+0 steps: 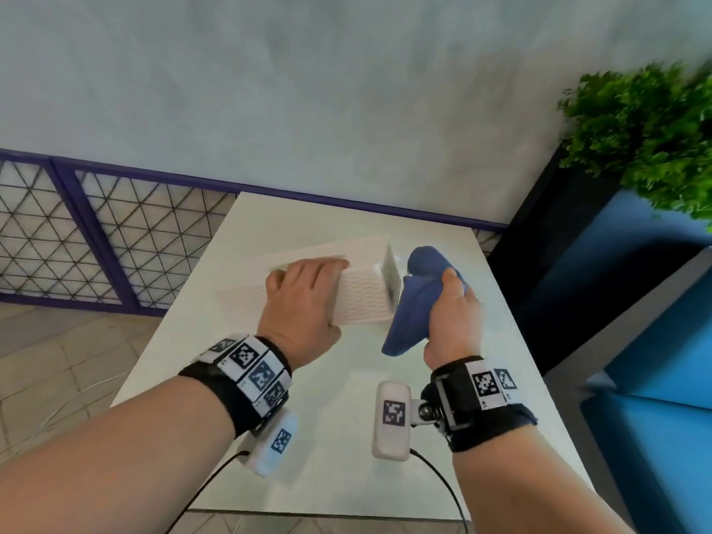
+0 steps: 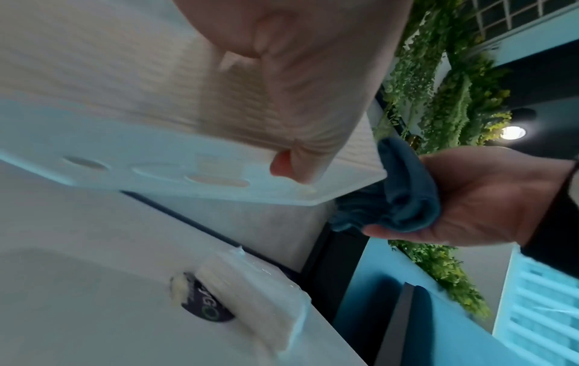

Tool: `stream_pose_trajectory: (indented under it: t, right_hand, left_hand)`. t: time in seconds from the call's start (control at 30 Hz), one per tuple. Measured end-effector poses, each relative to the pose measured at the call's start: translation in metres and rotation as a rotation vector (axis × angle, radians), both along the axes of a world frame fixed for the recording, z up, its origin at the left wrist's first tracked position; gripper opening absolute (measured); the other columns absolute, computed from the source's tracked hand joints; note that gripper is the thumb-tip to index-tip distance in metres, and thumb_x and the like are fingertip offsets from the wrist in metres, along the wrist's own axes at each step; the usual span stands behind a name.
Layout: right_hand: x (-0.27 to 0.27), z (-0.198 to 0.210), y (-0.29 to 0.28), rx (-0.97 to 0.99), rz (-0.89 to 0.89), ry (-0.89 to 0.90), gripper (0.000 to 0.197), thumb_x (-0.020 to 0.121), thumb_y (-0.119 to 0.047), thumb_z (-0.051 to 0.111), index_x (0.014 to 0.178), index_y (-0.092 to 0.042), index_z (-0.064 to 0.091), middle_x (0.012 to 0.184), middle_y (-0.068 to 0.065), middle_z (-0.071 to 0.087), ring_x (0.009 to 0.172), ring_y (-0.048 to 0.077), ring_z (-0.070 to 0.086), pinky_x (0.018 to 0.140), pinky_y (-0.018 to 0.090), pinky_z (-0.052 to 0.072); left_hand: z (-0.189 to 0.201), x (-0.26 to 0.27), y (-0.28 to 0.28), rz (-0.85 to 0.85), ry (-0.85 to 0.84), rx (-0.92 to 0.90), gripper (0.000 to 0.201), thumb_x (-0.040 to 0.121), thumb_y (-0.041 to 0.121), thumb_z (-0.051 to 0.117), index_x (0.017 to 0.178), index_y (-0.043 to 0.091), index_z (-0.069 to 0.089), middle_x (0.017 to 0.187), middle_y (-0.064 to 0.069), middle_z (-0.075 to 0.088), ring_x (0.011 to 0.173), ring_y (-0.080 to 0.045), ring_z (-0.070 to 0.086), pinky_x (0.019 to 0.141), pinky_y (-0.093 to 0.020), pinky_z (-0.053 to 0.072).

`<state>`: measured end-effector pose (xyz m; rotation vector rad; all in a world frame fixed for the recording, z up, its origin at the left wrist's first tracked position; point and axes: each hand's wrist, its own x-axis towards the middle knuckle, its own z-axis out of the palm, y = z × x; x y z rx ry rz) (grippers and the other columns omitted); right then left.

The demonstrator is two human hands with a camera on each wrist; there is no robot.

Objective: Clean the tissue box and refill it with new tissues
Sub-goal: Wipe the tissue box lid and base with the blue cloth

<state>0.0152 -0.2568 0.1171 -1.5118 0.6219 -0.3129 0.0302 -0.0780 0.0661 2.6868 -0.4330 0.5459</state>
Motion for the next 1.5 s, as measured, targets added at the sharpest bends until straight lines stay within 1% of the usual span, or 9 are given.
stream_pose_trajectory:
  t: [0.2, 0.33, 0.53, 0.7, 0.93, 1.1, 1.2, 1.3, 1.5]
  right_hand:
    - [-0.010, 0.016, 0.022, -0.324, 0.287, -0.051, 0.048, 0.095, -0.048, 0.034, 0.128, -0.018, 0.053, 0.134, 0.010, 0.054, 0.126, 0.027, 0.048, 0.106, 0.040, 0.038]
    - [-0.012, -0.011, 0.049, -0.694, 0.582, -0.066, 0.048, 0.100, -0.040, 0.030, 0.147, -0.044, 0.019, 0.162, -0.008, 0.002, 0.149, 0.013, -0.001, 0.121, 0.046, 0.003]
    - [0.025, -0.010, 0.024, -0.439, 0.369, -0.037, 0.039, 0.095, -0.039, 0.034, 0.134, -0.037, 0.041, 0.135, 0.001, 0.050, 0.127, 0.024, 0.047, 0.108, 0.045, 0.033]
    - [-0.013, -0.006, 0.067, -0.880, 0.573, 0.010, 0.049, 0.098, -0.049, 0.025, 0.146, -0.046, 0.015, 0.161, -0.008, -0.004, 0.149, 0.018, -0.006, 0.118, 0.055, 0.000]
    - [0.012, -0.002, 0.022, -0.495, 0.375, 0.031, 0.042, 0.100, -0.045, 0.025, 0.133, -0.028, 0.045, 0.133, 0.006, 0.055, 0.110, 0.021, 0.053, 0.102, 0.032, 0.033]
    - [0.004, 0.009, -0.002, 0.132, 0.495, 0.354, 0.049, 0.081, -0.061, 0.056, 0.102, -0.017, 0.064, 0.098, 0.012, 0.073, 0.087, 0.030, 0.064, 0.085, 0.045, 0.052]
    - [0.000, 0.016, -0.008, 0.294, 0.531, 0.325, 0.026, 0.085, -0.038, 0.058, 0.073, -0.016, 0.062, 0.070, 0.009, 0.063, 0.066, 0.025, 0.060, 0.071, 0.035, 0.054]
    - [0.004, 0.009, 0.001, 0.346, 0.460, 0.258, 0.057, 0.087, -0.025, 0.049, 0.031, -0.014, 0.042, 0.032, -0.001, 0.037, 0.028, 0.013, 0.038, 0.035, 0.016, 0.037]
    - [0.003, -0.012, 0.043, 0.298, 0.287, 0.095, 0.030, 0.066, -0.029, 0.065, 0.085, -0.012, 0.049, 0.054, -0.001, 0.050, 0.046, 0.015, 0.051, 0.048, 0.028, 0.045]
  left_hand:
    - [0.002, -0.004, 0.000, 0.015, 0.022, -0.140, 0.077, 0.058, 0.016, 0.070, 0.129, 0.026, 0.042, 0.123, 0.005, 0.055, 0.115, -0.022, 0.049, 0.086, -0.037, 0.039]
    - [-0.003, -0.010, -0.010, 0.058, 0.097, -0.292, 0.066, 0.070, 0.024, 0.072, 0.129, 0.027, 0.040, 0.125, 0.007, 0.050, 0.118, -0.020, 0.044, 0.073, -0.031, 0.040]
    - [-0.005, -0.008, -0.003, -0.020, 0.103, -0.251, 0.062, 0.068, 0.021, 0.068, 0.124, 0.030, 0.042, 0.120, 0.007, 0.049, 0.115, -0.020, 0.042, 0.071, -0.034, 0.044]
    - [-0.007, -0.004, -0.002, -0.027, 0.125, -0.326, 0.067, 0.069, 0.052, 0.051, 0.131, 0.032, 0.035, 0.127, 0.010, 0.048, 0.119, -0.013, 0.043, 0.078, -0.037, 0.050]
    - [-0.004, -0.015, 0.013, -0.106, 0.082, -0.399, 0.064, 0.066, 0.019, 0.076, 0.118, 0.036, 0.042, 0.110, 0.021, 0.038, 0.106, -0.004, 0.045, 0.069, -0.026, 0.040]
    - [-0.009, -0.013, 0.030, -0.281, 0.069, -0.477, 0.079, 0.061, 0.012, 0.084, 0.120, 0.038, 0.038, 0.123, 0.042, 0.034, 0.128, 0.001, 0.038, 0.086, -0.028, 0.046]
    - [-0.005, -0.009, 0.036, -0.381, 0.102, -0.411, 0.081, 0.062, 0.013, 0.086, 0.122, 0.035, 0.037, 0.140, 0.029, 0.033, 0.143, -0.007, 0.022, 0.097, -0.034, 0.046]
    - [0.020, -0.010, 0.042, -0.334, 0.321, -0.195, 0.106, 0.050, 0.040, 0.091, 0.133, 0.042, 0.025, 0.154, 0.023, 0.011, 0.146, -0.005, -0.003, 0.114, -0.035, 0.027]
    - [0.039, -0.037, 0.004, -0.129, 0.217, 0.261, 0.120, 0.064, 0.060, 0.072, 0.148, 0.033, -0.009, 0.159, 0.008, 0.013, 0.148, -0.027, -0.004, 0.117, -0.054, 0.015]
